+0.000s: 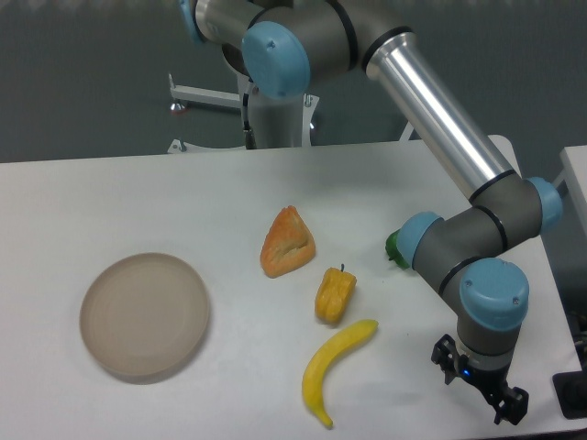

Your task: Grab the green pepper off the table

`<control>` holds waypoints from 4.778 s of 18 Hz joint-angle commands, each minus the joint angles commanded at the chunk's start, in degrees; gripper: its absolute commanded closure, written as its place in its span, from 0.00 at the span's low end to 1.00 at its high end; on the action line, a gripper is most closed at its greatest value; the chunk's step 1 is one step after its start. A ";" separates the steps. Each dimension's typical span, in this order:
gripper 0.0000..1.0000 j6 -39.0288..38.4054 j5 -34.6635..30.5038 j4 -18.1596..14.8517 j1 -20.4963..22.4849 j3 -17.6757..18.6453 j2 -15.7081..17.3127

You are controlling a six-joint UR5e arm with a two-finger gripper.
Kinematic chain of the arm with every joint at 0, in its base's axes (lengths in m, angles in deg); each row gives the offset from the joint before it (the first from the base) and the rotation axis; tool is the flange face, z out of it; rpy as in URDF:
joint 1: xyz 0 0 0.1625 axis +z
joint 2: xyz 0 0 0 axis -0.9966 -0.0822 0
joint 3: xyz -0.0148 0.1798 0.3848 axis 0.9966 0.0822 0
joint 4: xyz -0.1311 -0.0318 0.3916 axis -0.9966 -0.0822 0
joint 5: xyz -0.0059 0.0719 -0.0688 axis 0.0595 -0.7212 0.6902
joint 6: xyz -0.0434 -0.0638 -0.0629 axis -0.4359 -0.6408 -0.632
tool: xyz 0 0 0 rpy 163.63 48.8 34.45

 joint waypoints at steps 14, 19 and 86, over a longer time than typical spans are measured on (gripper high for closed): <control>0.00 -0.79 0.53 -5.79 0.26 5.26 5.79; 0.00 -0.70 0.53 -9.75 2.72 14.39 13.35; 0.66 5.54 3.60 0.62 9.40 46.86 31.56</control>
